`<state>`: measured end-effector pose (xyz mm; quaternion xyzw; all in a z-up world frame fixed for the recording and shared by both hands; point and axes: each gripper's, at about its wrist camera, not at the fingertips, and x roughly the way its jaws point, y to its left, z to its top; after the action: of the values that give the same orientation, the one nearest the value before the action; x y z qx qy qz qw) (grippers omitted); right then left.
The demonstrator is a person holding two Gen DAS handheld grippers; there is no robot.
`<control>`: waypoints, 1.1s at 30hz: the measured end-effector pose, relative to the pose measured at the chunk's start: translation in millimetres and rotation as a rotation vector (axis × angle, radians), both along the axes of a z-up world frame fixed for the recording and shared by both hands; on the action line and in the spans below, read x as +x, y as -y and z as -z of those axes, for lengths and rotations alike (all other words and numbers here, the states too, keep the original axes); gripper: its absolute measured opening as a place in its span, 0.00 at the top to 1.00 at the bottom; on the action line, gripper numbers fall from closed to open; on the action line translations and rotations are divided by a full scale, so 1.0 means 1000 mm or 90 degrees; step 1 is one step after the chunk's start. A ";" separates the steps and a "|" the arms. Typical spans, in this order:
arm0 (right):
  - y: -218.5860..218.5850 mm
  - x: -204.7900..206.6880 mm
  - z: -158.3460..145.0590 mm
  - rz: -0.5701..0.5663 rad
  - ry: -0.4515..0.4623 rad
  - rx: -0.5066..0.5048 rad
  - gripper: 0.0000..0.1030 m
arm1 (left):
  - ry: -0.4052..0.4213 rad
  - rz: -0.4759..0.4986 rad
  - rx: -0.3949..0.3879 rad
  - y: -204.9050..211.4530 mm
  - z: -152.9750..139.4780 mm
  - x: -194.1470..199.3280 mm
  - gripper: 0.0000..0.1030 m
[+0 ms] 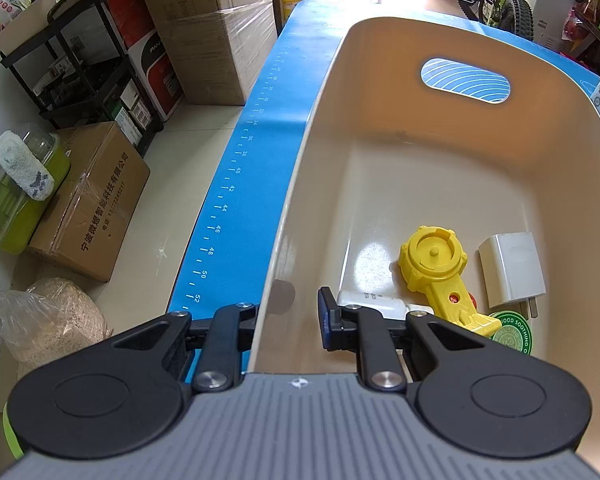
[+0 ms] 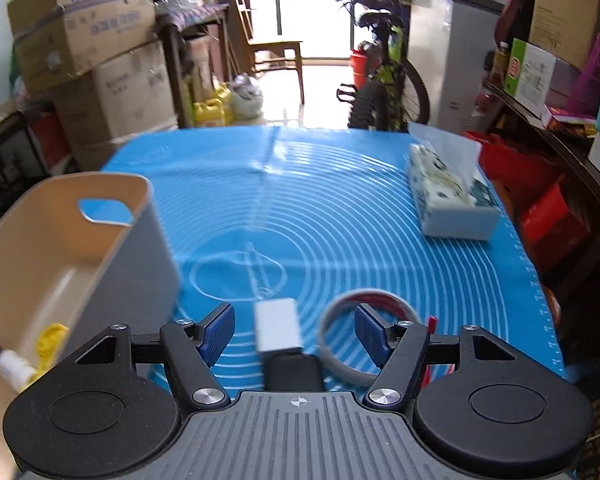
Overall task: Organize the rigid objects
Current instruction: 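Grasp the white-and-red tape roll by its ring with the right tool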
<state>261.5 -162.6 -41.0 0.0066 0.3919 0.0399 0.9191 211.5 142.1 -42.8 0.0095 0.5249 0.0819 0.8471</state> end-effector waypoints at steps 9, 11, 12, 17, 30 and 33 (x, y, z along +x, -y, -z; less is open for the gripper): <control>0.014 0.014 0.026 0.005 -0.038 -0.040 0.39 | 0.000 0.000 0.000 0.000 0.000 0.000 0.79; 0.013 0.015 0.031 0.002 -0.047 -0.048 0.41 | 0.000 0.000 0.000 0.000 0.000 0.000 0.79; 0.013 0.016 0.033 0.000 -0.050 -0.050 0.41 | 0.000 0.000 0.000 0.000 0.000 0.000 0.79; 0.009 0.022 0.041 -0.012 -0.058 -0.059 0.44 | 0.000 0.000 0.002 -0.002 0.000 -0.001 0.79; 0.012 0.040 0.060 0.001 -0.075 -0.065 0.56 | -0.001 0.002 0.005 -0.004 0.000 -0.003 0.79; 0.011 0.042 0.064 -0.008 -0.081 -0.051 0.78 | -0.001 0.001 0.006 -0.003 0.001 -0.002 0.79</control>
<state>303.8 -173.4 -104.6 -0.0298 0.4511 0.0294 0.8915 209.7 145.0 -43.4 0.0144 0.5252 0.0836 0.8467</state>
